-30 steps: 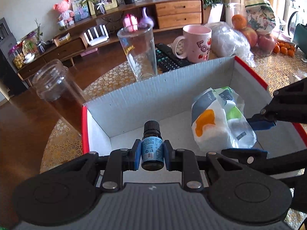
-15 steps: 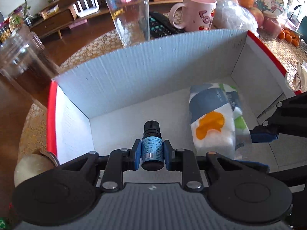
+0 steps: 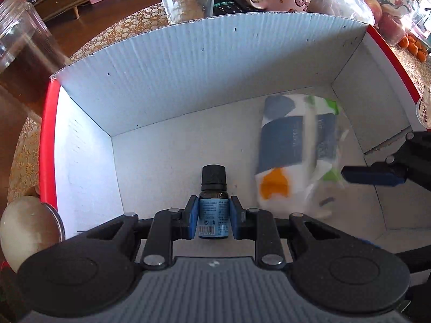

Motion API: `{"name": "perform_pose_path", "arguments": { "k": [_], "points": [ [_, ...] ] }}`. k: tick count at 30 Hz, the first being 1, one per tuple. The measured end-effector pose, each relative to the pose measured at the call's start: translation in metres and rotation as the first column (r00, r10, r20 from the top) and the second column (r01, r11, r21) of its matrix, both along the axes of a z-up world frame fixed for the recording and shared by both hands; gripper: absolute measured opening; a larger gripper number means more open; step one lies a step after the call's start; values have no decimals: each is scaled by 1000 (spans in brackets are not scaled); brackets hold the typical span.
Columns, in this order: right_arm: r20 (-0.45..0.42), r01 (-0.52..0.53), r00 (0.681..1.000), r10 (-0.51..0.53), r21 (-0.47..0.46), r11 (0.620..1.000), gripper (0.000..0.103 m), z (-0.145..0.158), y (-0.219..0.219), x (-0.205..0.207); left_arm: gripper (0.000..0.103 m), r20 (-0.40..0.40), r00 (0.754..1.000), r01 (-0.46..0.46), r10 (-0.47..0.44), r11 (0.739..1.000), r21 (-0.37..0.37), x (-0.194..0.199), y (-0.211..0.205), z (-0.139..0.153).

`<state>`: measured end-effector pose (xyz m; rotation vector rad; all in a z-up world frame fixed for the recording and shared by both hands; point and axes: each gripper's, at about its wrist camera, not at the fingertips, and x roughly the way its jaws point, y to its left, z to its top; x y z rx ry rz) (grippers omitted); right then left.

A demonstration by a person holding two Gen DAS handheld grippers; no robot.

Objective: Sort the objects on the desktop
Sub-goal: 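Open left tool to drop bottle in box while right tool releases wipes pack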

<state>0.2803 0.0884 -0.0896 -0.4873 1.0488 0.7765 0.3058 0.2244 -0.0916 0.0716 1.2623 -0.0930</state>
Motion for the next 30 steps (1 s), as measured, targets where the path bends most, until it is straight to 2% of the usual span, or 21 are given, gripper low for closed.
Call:
{"name": "perform_pose_path", "arguments": {
  "k": [2, 3, 13, 30],
  "points": [
    [12, 4, 1000, -4, 8, 1000, 68, 2, -1, -1, 23, 9, 1000, 5, -5, 1000, 9, -3, -1, 3],
    [18, 4, 1000, -4, 14, 1000, 70, 3, -3, -2, 23, 16, 1000, 5, -6, 1000, 10, -4, -2, 6],
    [57, 23, 998, -27, 72, 997, 73, 46, -14, -23, 28, 85, 996, -6, 6, 1000, -1, -28, -6, 42],
    [155, 84, 982, -106, 145, 986, 81, 108, -74, -87, 28, 204, 979, 6, -10, 1000, 23, -92, -39, 99]
  ]
}}
